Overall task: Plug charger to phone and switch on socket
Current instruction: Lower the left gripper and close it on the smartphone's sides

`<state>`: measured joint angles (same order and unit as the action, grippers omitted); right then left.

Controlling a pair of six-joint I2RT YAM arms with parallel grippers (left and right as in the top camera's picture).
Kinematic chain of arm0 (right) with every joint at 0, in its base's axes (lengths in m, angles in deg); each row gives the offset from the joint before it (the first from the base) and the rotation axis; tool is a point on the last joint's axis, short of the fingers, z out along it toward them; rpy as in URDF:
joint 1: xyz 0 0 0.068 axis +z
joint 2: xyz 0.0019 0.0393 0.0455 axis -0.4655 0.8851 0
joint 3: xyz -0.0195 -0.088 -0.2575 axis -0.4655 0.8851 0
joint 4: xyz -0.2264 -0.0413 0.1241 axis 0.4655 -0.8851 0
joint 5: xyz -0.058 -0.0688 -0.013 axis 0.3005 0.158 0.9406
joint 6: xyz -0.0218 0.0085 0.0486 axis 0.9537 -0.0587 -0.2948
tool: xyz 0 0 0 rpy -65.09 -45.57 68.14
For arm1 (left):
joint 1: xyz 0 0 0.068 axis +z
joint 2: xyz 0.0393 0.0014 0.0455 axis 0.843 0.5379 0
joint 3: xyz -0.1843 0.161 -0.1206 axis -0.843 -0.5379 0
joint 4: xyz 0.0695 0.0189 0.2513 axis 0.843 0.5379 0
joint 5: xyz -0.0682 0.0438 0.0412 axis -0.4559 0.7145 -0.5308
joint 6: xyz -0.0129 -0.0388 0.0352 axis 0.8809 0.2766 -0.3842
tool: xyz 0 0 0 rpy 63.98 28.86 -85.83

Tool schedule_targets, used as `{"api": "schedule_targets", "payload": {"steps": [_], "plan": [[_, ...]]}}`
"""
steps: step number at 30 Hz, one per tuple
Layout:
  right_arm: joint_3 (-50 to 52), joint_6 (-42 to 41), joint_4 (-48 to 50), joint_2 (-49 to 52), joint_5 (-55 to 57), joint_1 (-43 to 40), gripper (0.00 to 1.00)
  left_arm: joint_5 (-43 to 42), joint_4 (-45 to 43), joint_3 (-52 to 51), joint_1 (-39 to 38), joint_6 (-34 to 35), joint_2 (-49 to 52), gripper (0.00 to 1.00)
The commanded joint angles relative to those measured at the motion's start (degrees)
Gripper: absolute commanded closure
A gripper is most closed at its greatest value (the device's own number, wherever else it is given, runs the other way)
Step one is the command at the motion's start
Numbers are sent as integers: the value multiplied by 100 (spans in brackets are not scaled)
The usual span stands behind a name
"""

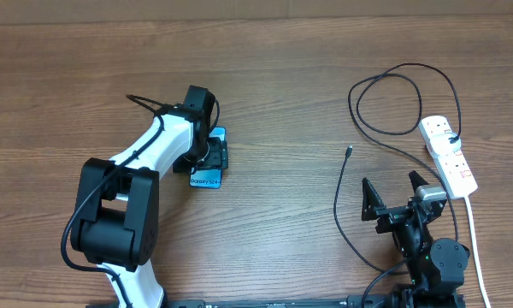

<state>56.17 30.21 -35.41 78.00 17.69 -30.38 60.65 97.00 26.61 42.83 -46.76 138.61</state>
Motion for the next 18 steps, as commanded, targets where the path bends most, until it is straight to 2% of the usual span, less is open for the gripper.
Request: {"api": "schedule_targets", "payload": {"steps": [1,4,9,14,18], "plan": [[-59,26,-35,-57,-2,0,0,-686,20,-59,-42,363,247,20],[-59,26,-35,-57,-2,0,0,-737,76,-59,-39,605,247,20],[-59,26,-35,-57,-2,0,0,-656,83,-59,-39,588,247,17],[-59,26,-35,-57,-2,0,0,-144,-271,-59,-42,-39,249,9],[-59,26,-35,-57,-2,0,0,109,-422,-59,-39,-188,249,6]]}}
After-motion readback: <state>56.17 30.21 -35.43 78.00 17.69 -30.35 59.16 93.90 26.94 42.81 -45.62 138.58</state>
